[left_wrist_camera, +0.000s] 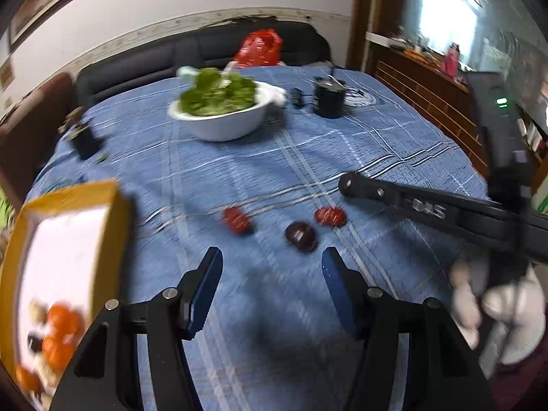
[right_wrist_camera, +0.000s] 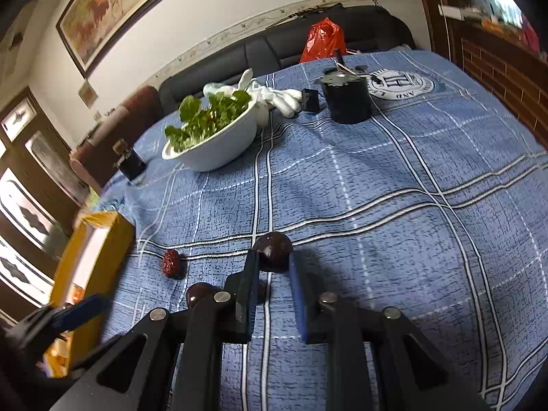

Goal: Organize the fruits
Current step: 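Grasp a dark plum with the left tool while the right tool grasps a red date, then carry the plum and red date into the tray and open both tools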

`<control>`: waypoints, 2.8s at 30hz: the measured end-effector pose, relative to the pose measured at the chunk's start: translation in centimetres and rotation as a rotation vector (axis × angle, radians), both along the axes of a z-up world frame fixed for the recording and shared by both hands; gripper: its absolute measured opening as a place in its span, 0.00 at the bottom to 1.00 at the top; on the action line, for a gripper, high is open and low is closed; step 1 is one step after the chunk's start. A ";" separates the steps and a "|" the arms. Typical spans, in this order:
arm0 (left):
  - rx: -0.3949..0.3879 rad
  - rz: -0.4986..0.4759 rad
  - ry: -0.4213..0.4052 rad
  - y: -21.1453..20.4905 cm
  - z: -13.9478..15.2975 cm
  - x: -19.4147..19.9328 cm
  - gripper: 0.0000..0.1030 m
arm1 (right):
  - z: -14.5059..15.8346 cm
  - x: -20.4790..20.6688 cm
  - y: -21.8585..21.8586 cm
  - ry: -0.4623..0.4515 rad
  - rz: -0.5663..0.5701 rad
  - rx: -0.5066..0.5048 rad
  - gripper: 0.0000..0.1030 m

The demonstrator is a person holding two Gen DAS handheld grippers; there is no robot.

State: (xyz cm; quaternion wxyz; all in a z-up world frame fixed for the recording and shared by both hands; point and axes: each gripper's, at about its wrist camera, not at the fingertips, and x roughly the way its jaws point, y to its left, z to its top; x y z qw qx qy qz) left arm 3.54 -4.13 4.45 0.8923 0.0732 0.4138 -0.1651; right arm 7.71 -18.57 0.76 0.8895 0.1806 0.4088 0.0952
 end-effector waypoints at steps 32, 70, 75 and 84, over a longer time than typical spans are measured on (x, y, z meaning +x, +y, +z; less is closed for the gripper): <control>-0.058 0.143 -0.047 5.7 3.0 -4.3 0.25 | -0.1 -1.0 5.4 -0.076 0.098 -0.282 0.27; -0.230 0.549 -0.123 28.6 3.6 -13.7 0.25 | 6.0 -11.6 23.5 -0.097 0.435 -0.058 0.29; -0.260 0.578 -0.074 30.2 2.0 -13.0 0.25 | 4.5 -11.9 27.5 -0.075 0.511 -0.095 0.29; -0.246 0.621 -0.122 30.7 2.5 -13.4 0.64 | 2.1 -12.5 31.3 -0.037 0.603 -0.134 0.29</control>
